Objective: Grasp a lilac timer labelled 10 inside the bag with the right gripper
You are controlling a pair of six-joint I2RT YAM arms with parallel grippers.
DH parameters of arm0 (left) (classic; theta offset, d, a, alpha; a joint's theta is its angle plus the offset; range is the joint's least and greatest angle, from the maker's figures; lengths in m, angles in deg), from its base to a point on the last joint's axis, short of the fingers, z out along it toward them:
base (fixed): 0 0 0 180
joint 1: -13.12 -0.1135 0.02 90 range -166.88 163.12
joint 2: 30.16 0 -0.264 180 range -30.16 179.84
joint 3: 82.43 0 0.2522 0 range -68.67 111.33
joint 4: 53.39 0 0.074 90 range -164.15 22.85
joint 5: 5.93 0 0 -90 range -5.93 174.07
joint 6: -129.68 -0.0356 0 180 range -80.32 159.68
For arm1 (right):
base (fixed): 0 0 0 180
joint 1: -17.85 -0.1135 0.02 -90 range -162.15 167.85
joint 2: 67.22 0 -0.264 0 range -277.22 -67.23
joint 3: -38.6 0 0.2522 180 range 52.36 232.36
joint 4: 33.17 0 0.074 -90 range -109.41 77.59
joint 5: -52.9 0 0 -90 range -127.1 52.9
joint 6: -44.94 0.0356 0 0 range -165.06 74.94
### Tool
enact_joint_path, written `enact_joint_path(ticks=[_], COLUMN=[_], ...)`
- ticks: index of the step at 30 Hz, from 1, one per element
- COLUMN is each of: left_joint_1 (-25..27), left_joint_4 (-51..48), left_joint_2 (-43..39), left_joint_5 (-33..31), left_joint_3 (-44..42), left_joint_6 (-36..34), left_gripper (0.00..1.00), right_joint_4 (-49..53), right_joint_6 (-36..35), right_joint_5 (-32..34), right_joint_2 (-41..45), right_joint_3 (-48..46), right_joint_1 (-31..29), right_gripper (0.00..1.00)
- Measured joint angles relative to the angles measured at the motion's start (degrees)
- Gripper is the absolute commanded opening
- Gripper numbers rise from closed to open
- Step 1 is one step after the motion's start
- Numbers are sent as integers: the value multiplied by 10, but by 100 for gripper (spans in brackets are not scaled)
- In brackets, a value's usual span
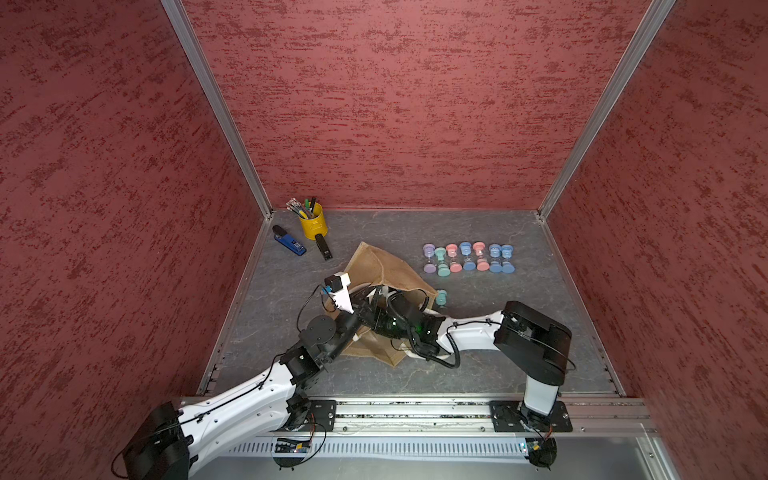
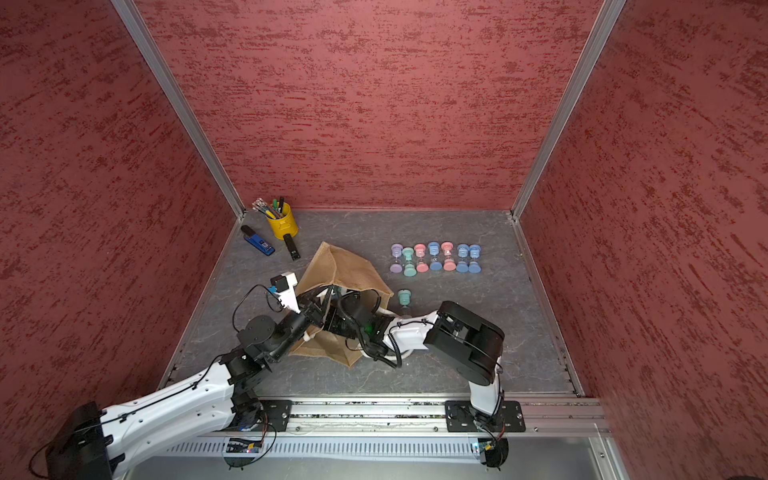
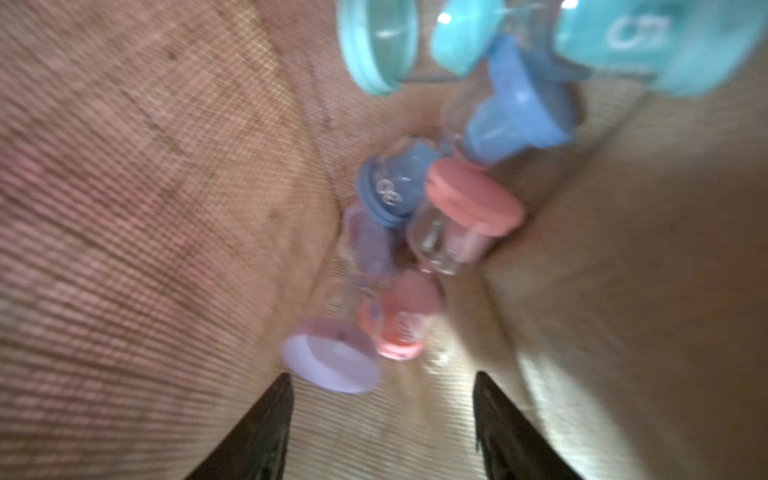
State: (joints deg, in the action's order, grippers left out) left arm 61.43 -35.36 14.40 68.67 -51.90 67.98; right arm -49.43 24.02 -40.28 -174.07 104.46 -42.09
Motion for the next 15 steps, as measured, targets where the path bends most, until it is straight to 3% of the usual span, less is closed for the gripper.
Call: enact_joint_path(ticks=[7,15], left_joint_1=[2,2], left_joint_4=[8,16], left_joint_2=[2,12], left_joint_5=[4,8], left_joint_3=[0,4], left_joint_6=[6,8], left_gripper=[0,0], right_joint_4=[-10,-21], right_joint_6=[18,45], right_joint_5=[-19,-48], right_joint_2=[-39,-93], right_joint_3=[57,72], right_joint_1=[0,2], right_gripper=[77,58])
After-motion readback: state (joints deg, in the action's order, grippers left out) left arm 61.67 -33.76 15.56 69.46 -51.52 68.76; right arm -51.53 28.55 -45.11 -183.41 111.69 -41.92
